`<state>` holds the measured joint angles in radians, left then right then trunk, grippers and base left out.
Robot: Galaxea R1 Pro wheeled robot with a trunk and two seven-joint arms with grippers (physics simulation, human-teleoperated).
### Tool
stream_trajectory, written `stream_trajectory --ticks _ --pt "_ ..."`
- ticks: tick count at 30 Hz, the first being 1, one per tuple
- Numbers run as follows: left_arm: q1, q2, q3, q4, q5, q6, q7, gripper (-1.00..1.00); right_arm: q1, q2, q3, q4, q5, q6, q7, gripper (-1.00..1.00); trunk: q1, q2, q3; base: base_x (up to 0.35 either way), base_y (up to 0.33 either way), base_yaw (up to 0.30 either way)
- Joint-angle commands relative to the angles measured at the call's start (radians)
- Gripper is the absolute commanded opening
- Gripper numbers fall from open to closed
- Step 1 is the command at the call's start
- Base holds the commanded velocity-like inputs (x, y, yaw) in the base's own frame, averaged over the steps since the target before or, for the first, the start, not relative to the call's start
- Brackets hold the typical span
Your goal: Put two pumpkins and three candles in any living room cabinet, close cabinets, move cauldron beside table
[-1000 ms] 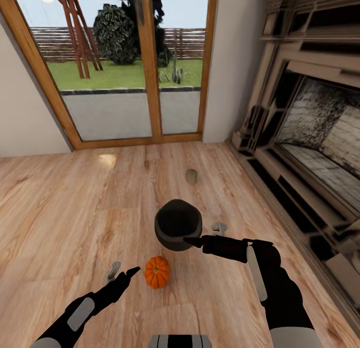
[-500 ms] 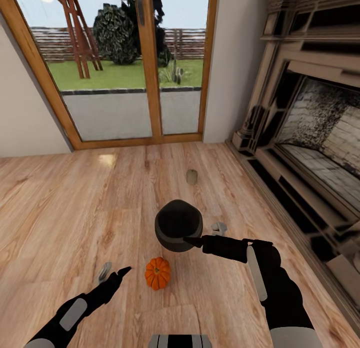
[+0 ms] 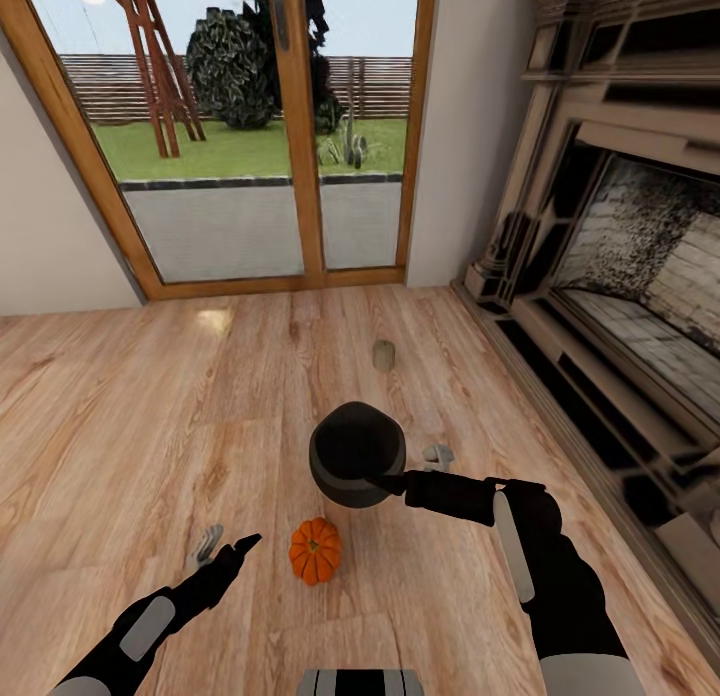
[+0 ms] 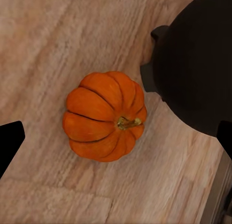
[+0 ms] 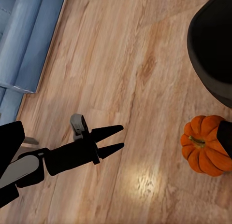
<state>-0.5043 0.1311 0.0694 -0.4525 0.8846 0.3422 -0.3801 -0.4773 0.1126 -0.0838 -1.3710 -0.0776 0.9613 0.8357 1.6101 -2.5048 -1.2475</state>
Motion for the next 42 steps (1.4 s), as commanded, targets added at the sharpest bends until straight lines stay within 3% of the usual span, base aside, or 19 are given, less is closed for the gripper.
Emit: stream_trajectory --ticks 1,8,13,20,27,38,42 --pt "0.000 0.000 0.004 0.000 0.007 0.009 -0.002 1.00 -0.001 0.001 -0.002 0.000 -0.006 0.008 -0.001 1.00 0.000 0.000 -0.001 0.001 0.000 0.000" --pt "0.000 0.001 0.002 0.001 0.001 0.007 0.004 1.00 -0.001 0.001 -0.001 0.054 0.003 -0.002 -0.011 1.00 0.000 0.000 -0.001 0.000 0.000 0.000" --pt "0.001 0.006 -0.003 0.001 -0.007 0.005 0.106 1.00 0.000 0.001 0.000 0.184 0.005 -0.028 -0.013 1.00 0.000 0.000 -0.001 0.000 0.000 0.000" --pt "-0.001 0.010 0.004 -0.039 0.001 0.018 0.090 1.00 -0.001 0.014 -0.001 0.213 0.027 -0.012 -0.041 1.00 0.000 0.000 -0.001 0.000 0.000 0.000" --pt "0.000 0.008 0.010 -0.078 0.040 0.018 0.050 1.00 -0.001 0.008 -0.012 0.220 -0.012 -0.014 -0.008 1.00 0.000 0.000 -0.001 0.000 0.000 0.000" --pt "0.000 0.010 0.009 -0.104 0.042 0.017 -0.012 1.00 -0.001 0.007 -0.013 0.215 -0.075 -0.015 0.007 1.00 0.000 0.000 -0.001 0.000 -0.038 0.000" --pt "0.000 0.010 0.009 -0.104 0.042 0.017 -0.029 1.00 -0.001 0.007 -0.013 0.214 -0.078 -0.015 0.026 1.00 0.000 0.000 -0.001 0.000 -0.004 0.000"
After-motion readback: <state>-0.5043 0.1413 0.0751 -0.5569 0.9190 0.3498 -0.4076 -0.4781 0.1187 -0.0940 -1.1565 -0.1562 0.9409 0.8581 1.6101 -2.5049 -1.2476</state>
